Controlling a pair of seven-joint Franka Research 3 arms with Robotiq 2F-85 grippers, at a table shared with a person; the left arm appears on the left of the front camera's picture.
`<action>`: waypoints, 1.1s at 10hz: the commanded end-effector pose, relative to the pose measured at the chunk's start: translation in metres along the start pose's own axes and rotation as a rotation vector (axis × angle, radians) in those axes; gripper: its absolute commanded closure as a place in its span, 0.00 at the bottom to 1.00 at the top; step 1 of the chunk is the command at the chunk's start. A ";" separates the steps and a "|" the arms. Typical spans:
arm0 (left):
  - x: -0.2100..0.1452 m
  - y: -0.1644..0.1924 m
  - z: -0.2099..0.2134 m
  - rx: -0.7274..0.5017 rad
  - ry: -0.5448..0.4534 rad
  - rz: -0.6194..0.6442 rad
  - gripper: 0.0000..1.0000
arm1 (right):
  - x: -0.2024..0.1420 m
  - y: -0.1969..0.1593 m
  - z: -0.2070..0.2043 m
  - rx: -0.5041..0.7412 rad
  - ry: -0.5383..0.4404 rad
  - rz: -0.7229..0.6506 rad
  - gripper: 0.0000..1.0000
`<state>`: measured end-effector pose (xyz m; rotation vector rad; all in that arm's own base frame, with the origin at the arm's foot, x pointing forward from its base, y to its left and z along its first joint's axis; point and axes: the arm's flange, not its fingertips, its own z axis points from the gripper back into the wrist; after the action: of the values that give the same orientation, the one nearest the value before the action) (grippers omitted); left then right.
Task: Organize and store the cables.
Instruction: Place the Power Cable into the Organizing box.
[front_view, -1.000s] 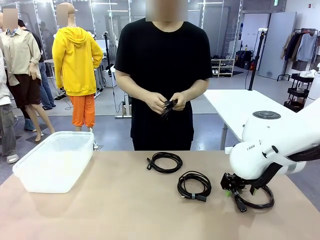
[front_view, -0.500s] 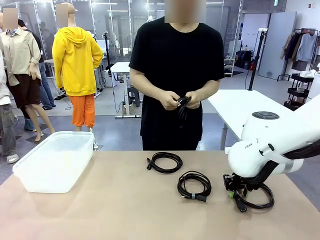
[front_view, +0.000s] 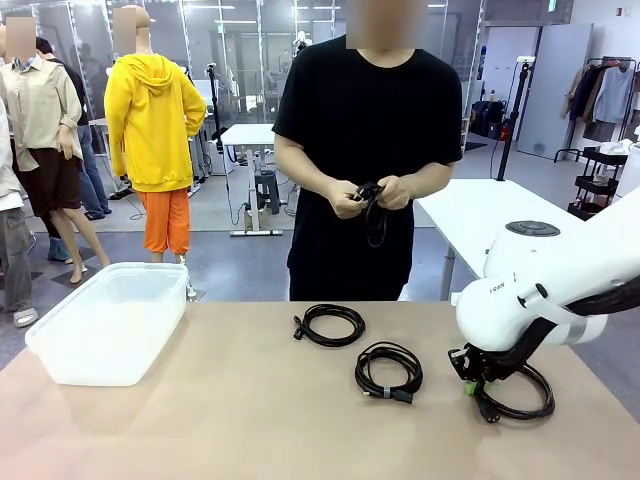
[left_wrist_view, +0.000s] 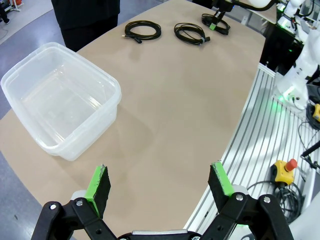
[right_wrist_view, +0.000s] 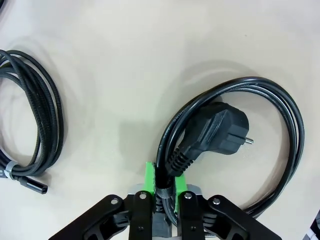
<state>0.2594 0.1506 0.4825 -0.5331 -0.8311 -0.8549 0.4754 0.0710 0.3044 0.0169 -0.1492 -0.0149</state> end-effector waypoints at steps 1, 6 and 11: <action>0.002 0.002 0.002 -0.014 -0.018 -0.014 0.00 | 0.000 -0.004 0.015 0.005 -0.004 -0.006 1.00; 0.002 0.002 0.002 -0.014 -0.018 -0.014 0.00 | -0.019 -0.002 0.081 0.002 -0.035 0.064 0.96; 0.002 0.002 0.002 -0.014 -0.018 -0.014 0.00 | -0.015 0.001 0.086 -0.016 -0.035 0.050 0.96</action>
<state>0.2593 0.1507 0.4824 -0.5332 -0.8305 -0.8548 0.4432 0.0703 0.3859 -0.0003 -0.1807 0.0438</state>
